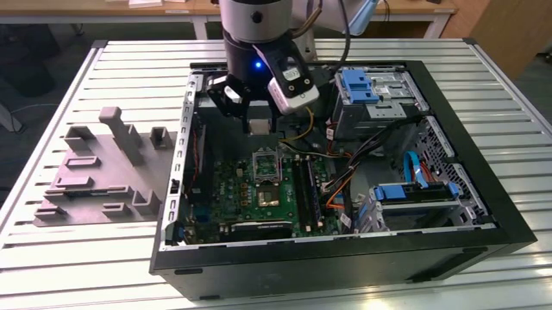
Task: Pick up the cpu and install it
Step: 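Place the cpu into insertion slot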
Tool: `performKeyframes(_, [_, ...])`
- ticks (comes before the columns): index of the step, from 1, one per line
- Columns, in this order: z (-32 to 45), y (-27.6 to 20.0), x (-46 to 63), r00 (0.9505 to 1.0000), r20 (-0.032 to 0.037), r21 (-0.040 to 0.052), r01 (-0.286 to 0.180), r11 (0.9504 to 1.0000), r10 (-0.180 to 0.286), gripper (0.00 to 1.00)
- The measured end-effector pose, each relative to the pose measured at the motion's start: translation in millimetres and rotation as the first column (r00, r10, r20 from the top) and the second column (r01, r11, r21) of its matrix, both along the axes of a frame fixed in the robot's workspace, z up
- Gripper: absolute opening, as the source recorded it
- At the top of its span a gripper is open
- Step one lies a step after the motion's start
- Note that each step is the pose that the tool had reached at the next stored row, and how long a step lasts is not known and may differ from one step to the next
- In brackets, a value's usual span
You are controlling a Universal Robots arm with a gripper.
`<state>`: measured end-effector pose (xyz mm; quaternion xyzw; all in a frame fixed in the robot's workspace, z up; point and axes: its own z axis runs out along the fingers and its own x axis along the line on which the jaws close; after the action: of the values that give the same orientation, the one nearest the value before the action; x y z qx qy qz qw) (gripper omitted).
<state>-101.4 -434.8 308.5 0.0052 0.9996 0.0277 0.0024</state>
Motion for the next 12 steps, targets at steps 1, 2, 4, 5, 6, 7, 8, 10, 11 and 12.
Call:
performKeyframes(1, [-0.7, 0.0, 0.0, 1.0000, 0.0000, 0.0000, 0.000, 1.0000, 0.000, 0.47])
performKeyframes(2, [-1.4, 0.0, 0.0, 1.0000, 0.0000, 0.0000, 0.000, 1.0000, 0.000, 0.47])
performKeyframes(4, [-2.9, 0.0, 0.0, 1.0000, -0.0001, -0.0001, 0.000, 1.0000, 0.000, 0.47])
performKeyframes(5, [-3.9, 0.0, 0.1, 1.0000, -0.0001, -0.0001, 0.000, 1.0000, 0.000, 0.47])
performKeyframes(6, [-5.2, 0.0, 0.1, 1.0000, -0.0001, -0.0001, 0.000, 1.0000, 0.000, 0.47])
performKeyframes(7, [-6.2, 0.0, 0.1, 1.0000, 0.0000, 0.0000, 0.000, 1.0000, 0.000, 0.47])
performKeyframes(8, [-7.2, 0.0, 0.1, 1.0000, 0.0000, 0.0000, 0.000, 1.0000, 0.000, 0.47])
performKeyframes(10, [-9.5, 0.0, 0.2, 1.0000, 0.0000, 0.0000, 0.000, 1.0000, 0.000, 0.47])
performKeyframes(11, [-10.6, 0.0, 0.2, 1.0000, 0.0000, 0.0001, 0.000, 1.0000, 0.000, 0.47])
performKeyframes(12, [-11.5, 0.0, 0.2, 1.0000, 0.0000, 0.0000, 0.000, 1.0000, 0.000, 0.47])
